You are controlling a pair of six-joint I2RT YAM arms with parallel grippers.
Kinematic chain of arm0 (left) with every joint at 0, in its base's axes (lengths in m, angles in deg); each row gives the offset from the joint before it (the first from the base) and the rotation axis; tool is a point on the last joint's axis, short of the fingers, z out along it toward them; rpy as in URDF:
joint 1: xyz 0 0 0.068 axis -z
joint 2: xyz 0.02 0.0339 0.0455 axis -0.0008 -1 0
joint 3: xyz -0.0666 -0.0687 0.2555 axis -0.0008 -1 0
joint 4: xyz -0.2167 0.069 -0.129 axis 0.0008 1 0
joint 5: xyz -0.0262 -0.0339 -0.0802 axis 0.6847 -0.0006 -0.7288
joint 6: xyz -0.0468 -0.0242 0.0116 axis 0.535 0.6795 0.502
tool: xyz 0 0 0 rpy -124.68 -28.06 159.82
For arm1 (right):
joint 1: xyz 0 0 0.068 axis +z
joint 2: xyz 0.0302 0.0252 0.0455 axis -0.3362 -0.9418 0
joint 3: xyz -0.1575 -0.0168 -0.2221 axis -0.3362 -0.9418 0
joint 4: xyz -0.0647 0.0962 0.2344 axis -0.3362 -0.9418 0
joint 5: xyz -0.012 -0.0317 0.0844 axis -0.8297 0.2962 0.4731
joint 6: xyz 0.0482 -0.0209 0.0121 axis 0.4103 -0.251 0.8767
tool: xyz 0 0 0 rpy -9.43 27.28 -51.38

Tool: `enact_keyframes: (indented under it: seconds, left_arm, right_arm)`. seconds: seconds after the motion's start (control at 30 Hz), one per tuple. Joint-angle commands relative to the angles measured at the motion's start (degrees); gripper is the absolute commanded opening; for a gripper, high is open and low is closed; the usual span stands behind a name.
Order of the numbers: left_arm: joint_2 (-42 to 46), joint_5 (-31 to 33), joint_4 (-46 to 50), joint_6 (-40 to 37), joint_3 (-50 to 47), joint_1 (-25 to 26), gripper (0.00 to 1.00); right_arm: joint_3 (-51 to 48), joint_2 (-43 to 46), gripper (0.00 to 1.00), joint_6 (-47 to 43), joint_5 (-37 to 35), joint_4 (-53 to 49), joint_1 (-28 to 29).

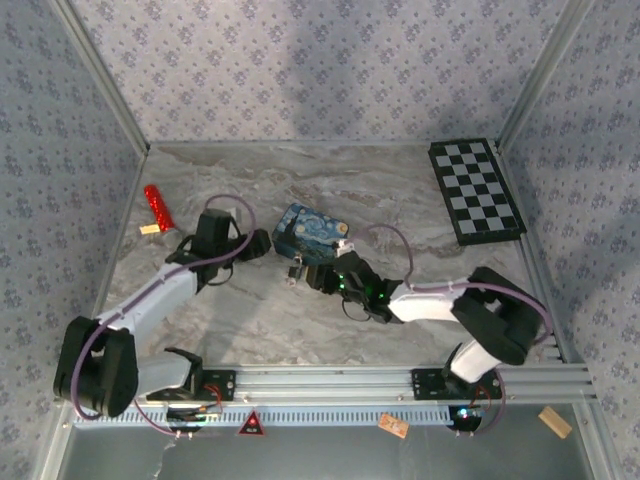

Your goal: Unlock the padlock with the key

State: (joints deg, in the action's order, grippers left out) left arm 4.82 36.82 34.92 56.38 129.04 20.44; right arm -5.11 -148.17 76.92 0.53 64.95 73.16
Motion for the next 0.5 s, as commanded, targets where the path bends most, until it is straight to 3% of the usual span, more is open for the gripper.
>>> enact_keyframes:
  seconds: [0.0, 0.23, 0.47]
  left_arm:
    - [-6.05, -0.12, 3.33, -2.36, 6.24, -0.63, 0.83]
    - [-23.53, -5.79, 6.2, -5.29, 20.56, -0.8, 0.85]
    - [-31.57, -7.07, 6.35, -5.89, 25.43, 0.35, 0.83]
  right_arm:
    - [4.37, -5.06, 0.46, 3.68, 0.74, -2.7, -0.08]
    - [5.89, -8.23, 0.46, 2.32, 1.98, -3.82, -2.8]
    - [5.06, -9.71, 0.52, -3.29, 8.07, -2.41, -8.89]
